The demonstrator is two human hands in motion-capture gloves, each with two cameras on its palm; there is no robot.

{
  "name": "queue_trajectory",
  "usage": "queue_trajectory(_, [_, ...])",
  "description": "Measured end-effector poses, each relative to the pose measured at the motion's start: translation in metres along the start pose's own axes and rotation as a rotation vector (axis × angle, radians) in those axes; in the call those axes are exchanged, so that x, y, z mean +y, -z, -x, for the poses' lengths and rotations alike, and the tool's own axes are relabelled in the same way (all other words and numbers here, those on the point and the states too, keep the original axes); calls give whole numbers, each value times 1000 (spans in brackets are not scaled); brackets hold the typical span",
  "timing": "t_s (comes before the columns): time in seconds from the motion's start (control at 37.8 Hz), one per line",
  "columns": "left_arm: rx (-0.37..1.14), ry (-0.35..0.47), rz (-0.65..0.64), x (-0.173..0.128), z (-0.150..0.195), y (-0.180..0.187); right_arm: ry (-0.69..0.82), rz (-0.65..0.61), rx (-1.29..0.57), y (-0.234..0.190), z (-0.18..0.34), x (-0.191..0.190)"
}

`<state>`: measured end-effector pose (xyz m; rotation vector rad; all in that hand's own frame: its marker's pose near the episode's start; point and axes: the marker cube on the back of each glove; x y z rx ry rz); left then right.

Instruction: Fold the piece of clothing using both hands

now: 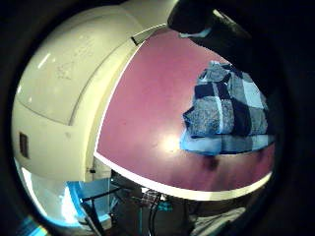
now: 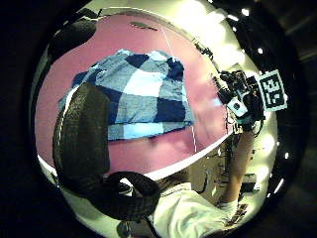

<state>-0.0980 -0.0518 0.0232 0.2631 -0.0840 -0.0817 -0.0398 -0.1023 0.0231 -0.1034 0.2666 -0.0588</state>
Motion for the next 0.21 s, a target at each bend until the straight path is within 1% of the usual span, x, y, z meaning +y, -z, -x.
queue_trajectory(0.05, [50,-11,82,9,-18,0,-34,-2,-6,0,-17,4])
queue_trajectory(0.08, [54,-17,98,9,-23,-1,-43,-6,-10,2,-22,6])
queue_trajectory(0.21, [44,-53,100,4,-38,-8,-50,-16,-7,4,-30,15])
